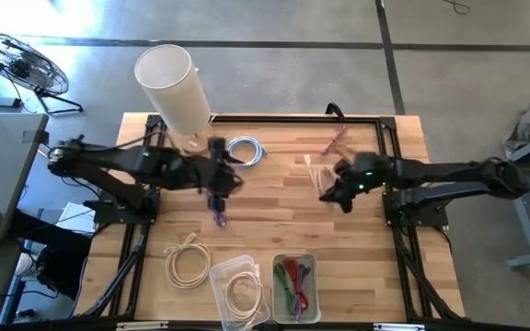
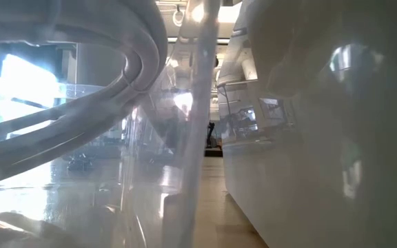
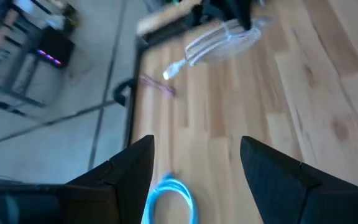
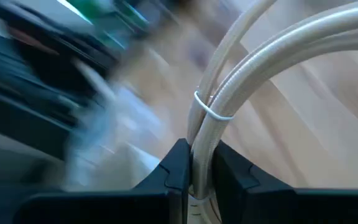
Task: Pick & Place USB Port
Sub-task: Put the top brown HDMI cable into the transparent bin
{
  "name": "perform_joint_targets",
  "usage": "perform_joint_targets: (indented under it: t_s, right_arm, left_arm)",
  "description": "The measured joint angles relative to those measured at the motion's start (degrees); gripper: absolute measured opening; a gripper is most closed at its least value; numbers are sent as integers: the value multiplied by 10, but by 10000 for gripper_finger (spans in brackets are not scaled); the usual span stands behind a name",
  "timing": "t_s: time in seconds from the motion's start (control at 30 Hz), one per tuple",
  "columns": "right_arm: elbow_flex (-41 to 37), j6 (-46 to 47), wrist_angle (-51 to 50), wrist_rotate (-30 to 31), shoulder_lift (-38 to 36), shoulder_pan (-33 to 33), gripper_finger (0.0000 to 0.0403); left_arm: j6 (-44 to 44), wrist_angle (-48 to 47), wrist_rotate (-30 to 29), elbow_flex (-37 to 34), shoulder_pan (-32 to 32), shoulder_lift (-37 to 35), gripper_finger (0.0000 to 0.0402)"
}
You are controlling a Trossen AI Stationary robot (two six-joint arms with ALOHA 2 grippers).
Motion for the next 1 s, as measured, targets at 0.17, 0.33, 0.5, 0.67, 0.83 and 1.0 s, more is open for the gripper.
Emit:
perform_joint_targets:
  t_s: [0.17, 0.33, 0.5, 0.67, 0.83, 1.0]
  right_arm:
    - [1, 17, 138, -8, -73, 19, 36]
    - [1, 6, 256, -65, -87, 46, 36]
    - [5, -22, 379, -131, -59, 82, 36]
    - [76, -45, 361, -192, 5, 98, 36]
    - [216, -99, 302, -286, 107, 105, 36]
    - [386, -150, 204, -383, 212, 111, 36]
  left_arm:
    - [20, 46, 6, 0, 0, -50, 232]
    - [45, 114, 123, 1, 0, -80, 232]
    - [64, 131, 236, 0, 0, -85, 232]
    - [64, 146, 255, 0, 0, -80, 232]
    - [64, 186, 280, 0, 0, -73, 232]
    - [59, 199, 302, 0, 0, -72, 232]
